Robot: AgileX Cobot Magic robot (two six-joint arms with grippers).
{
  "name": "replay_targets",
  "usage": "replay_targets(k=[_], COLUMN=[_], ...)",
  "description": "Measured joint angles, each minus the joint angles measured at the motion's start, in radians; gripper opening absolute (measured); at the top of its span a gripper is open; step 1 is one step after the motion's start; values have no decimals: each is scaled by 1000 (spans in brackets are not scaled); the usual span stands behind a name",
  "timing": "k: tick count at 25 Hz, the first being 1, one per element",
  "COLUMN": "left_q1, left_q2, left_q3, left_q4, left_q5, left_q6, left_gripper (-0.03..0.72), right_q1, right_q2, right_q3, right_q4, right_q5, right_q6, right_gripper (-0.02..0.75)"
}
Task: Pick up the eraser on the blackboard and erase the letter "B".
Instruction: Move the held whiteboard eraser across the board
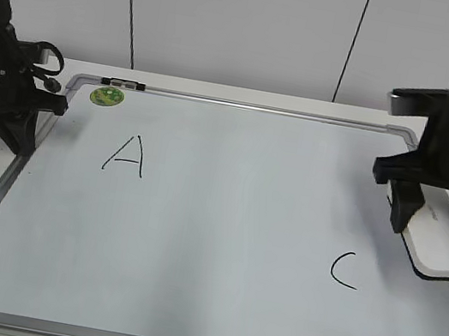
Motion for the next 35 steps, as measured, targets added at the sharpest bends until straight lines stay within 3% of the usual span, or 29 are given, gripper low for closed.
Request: replay_targets(k=[14, 24, 35], left_q1=[0, 0, 0], left_q2=[0, 0, 0], left_q3=[0, 0, 0], left_q4=[-11, -15, -17], left_q5=[-2, -2, -4], left_q6=[2, 2, 2], left_gripper=[95, 94, 96], right_q1=[-214, -215, -215], right_q2=[57, 188, 199], right_q3=[18, -144, -158], right_q4=[214, 194, 158], right_q5=[-63, -62, -62], right_q6=[-220, -231, -230], right_gripper=[521, 521, 521])
